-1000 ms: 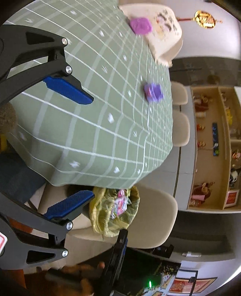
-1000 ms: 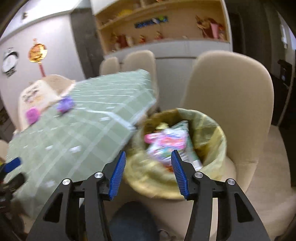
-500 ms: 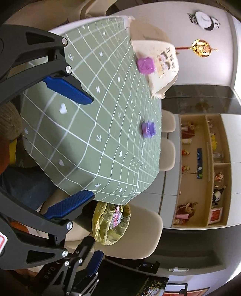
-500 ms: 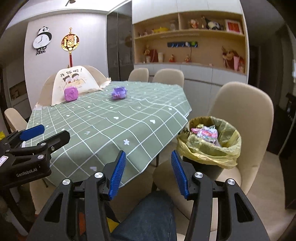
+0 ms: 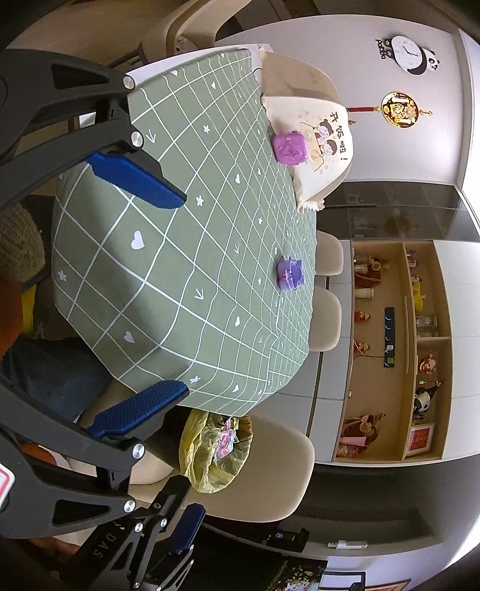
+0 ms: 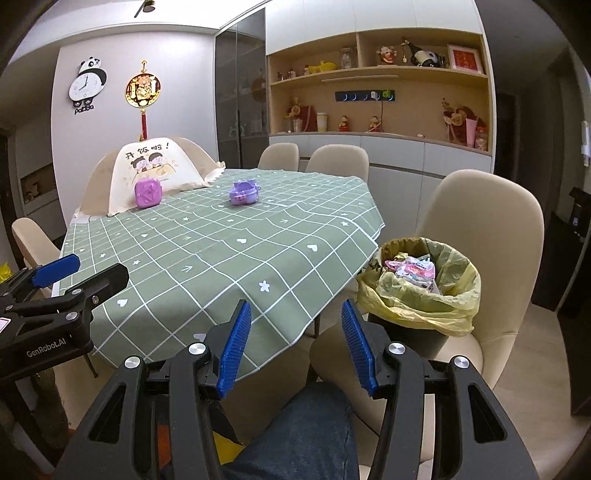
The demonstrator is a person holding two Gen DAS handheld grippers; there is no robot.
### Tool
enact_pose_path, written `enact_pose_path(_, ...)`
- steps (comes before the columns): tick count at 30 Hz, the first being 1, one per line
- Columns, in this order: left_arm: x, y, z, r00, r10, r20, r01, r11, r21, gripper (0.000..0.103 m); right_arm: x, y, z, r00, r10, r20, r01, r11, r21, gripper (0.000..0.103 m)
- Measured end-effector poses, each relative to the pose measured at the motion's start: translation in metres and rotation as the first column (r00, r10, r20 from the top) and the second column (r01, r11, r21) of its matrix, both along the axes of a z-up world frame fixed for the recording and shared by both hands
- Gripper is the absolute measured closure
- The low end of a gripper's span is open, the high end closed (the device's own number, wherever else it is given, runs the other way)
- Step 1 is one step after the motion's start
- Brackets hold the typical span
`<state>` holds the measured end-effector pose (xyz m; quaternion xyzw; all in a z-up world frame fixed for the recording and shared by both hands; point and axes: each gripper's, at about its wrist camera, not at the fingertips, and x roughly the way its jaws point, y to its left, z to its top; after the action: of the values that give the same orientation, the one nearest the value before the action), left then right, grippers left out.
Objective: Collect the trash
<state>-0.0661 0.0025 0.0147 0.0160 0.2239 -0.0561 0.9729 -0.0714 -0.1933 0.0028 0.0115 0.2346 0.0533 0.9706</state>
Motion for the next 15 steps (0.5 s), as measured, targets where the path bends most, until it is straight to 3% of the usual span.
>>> enact_pose_path(15, -0.0009, -0.0055, -0.0005, 1.0, -0.013, 0.001, 0.013, 1.0, 0.019, 0.014, -0.0017, -0.0009, -0.0003, 1.0, -0.002, -0.002, 0.002, 1.0, 0.007, 0.055)
